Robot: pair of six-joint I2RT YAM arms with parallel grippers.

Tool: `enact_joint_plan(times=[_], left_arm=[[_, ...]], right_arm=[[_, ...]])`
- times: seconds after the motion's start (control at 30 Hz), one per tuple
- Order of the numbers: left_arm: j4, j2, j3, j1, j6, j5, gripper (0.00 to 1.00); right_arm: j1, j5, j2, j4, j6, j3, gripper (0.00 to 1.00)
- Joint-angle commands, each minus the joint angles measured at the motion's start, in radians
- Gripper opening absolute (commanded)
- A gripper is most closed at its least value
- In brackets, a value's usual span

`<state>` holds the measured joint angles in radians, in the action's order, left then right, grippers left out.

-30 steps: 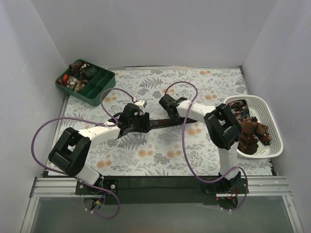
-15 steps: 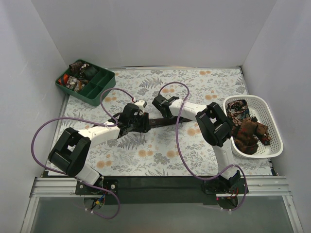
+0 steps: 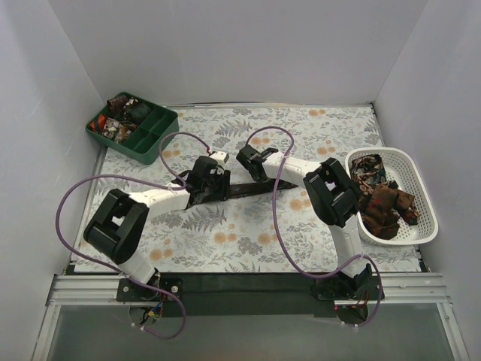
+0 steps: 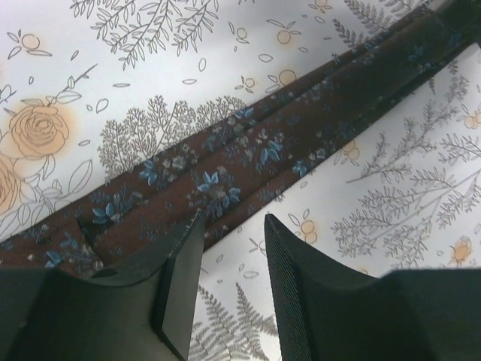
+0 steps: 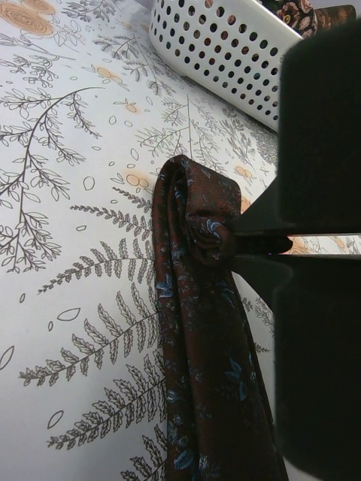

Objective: Roll the ties
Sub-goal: Roll the tie

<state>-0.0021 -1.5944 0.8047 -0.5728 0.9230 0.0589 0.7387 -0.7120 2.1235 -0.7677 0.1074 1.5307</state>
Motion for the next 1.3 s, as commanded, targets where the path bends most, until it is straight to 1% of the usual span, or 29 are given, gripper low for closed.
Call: enact_joint_plan(times=[0.0, 0.17, 0.27, 0.47, 0.67, 0.83, 1.0, 1.03, 1.1, 1.2, 1.23, 1.27], left_arm=[[0.034, -0.045, 0.056, 0.004, -0.038, -0.025, 0.36], [0.018, -0.101, 0.070, 0.004, -0.032, 0.013, 0.34], [-0.022, -0.093, 0.039, 0.004, 0.008, 0.048, 0.31], [-0.026, -0.036, -0.071, 0.004, 0.068, 0.107, 0.29], [-0.027, 0.001, -0.125, 0.001, 0.073, 0.110, 0.29], [-0.029, 0.008, -0.124, 0.001, 0.068, 0.099, 0.29], [-0.029, 0.019, -0.116, 0.001, 0.063, 0.098, 0.30], [-0.030, 0.019, -0.117, 0.001, 0.063, 0.096, 0.29], [-0.035, 0.025, -0.116, 0.001, 0.062, 0.094, 0.30], [-0.038, 0.031, -0.116, 0.001, 0.062, 0.088, 0.30], [-0.036, 0.036, -0.116, 0.001, 0.062, 0.088, 0.30], [-0.038, 0.039, -0.114, 0.001, 0.063, 0.090, 0.30]], right_arm=[[-0.007, 0.034, -0.014, -0.021, 0.017, 0.028, 0.01], [-0.007, 0.045, -0.014, -0.027, 0.023, 0.032, 0.01], [-0.012, 0.046, -0.011, -0.039, 0.025, 0.048, 0.01], [-0.019, 0.048, 0.004, -0.077, 0.040, 0.094, 0.01], [-0.021, 0.058, 0.030, -0.104, 0.043, 0.143, 0.01], [-0.021, 0.100, 0.064, -0.105, 0.049, 0.138, 0.01], [-0.021, 0.158, 0.101, -0.082, 0.041, 0.128, 0.04], [-0.021, 0.184, 0.098, -0.073, 0.032, 0.117, 0.09], [-0.021, 0.207, 0.086, -0.045, 0.018, 0.105, 0.12], [-0.022, 0.258, 0.064, -0.025, -0.008, 0.089, 0.20], [-0.024, 0.281, 0.058, -0.021, -0.014, 0.083, 0.24], [-0.027, 0.293, 0.053, -0.018, -0.023, 0.079, 0.26]])
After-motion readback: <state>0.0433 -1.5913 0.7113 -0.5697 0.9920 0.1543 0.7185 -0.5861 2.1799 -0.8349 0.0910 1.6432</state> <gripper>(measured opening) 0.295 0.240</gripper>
